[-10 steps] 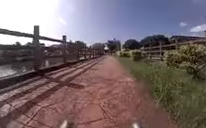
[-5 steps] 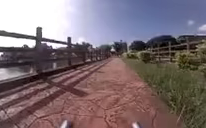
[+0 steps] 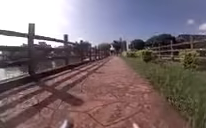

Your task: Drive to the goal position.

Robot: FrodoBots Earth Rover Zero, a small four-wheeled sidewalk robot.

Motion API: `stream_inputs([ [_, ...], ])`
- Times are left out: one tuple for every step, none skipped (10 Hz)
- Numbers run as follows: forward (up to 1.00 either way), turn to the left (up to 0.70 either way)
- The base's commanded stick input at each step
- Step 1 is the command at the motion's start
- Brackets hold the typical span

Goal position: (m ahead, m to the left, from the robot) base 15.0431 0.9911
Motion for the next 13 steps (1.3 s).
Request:
stream_inputs([
  [0.50, 0.00],
  [0.50, 0.00],
  [0.50, 0.00],
  [0.50, 0.00],
  [0.50, 0.00],
  [0.50, 0.02],
  [0.50, 0.06],
  [0.50, 0.02],
  [0.50, -0.47],
  [0.50, -0.49],
  [0.50, -0.46],
  [0.50, -0.29],
  [0.50, -0.12],
])
